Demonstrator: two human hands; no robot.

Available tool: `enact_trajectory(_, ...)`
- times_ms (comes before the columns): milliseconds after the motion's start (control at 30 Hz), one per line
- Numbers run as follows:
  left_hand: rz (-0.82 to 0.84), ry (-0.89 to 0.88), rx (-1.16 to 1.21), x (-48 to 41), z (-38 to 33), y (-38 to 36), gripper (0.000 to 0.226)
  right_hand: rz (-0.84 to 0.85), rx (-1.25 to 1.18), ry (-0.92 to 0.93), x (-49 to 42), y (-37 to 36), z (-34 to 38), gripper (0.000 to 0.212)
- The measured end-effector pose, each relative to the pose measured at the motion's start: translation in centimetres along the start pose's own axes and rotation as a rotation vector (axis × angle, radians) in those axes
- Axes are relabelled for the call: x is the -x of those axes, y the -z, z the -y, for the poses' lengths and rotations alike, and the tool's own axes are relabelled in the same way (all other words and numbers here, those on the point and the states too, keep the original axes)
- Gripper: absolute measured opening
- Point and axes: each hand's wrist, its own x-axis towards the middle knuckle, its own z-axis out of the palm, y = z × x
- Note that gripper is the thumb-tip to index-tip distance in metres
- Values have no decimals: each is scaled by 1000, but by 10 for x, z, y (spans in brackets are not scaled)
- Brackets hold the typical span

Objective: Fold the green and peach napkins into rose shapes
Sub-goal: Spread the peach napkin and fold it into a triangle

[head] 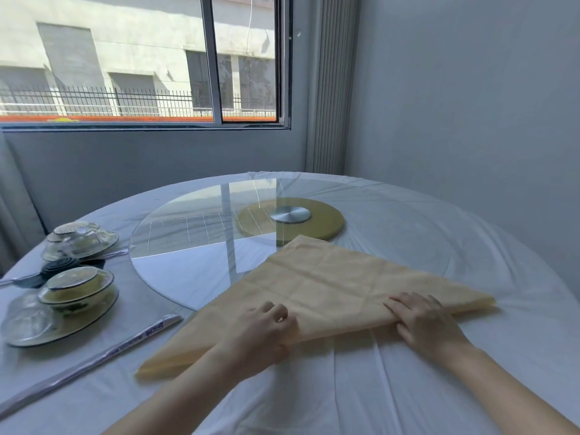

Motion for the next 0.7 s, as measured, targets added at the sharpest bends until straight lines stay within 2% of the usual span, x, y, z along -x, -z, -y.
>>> enact_trajectory(167,-4,-34,-84,5,3,3,33,-132,33,70,-1,-1,-2,26)
enact_trajectory(300,-38,-55,-59,22,3,11,14,-201,10,52,15,11,3,23)
enact_trajectory(467,-34,-75,44,59,-12,21,22,-265,-47,67,55,23,17,30)
enact_trajectory(700,42,-78,114,95,-30,24,13,-106,-185,-18,100,41,43,36)
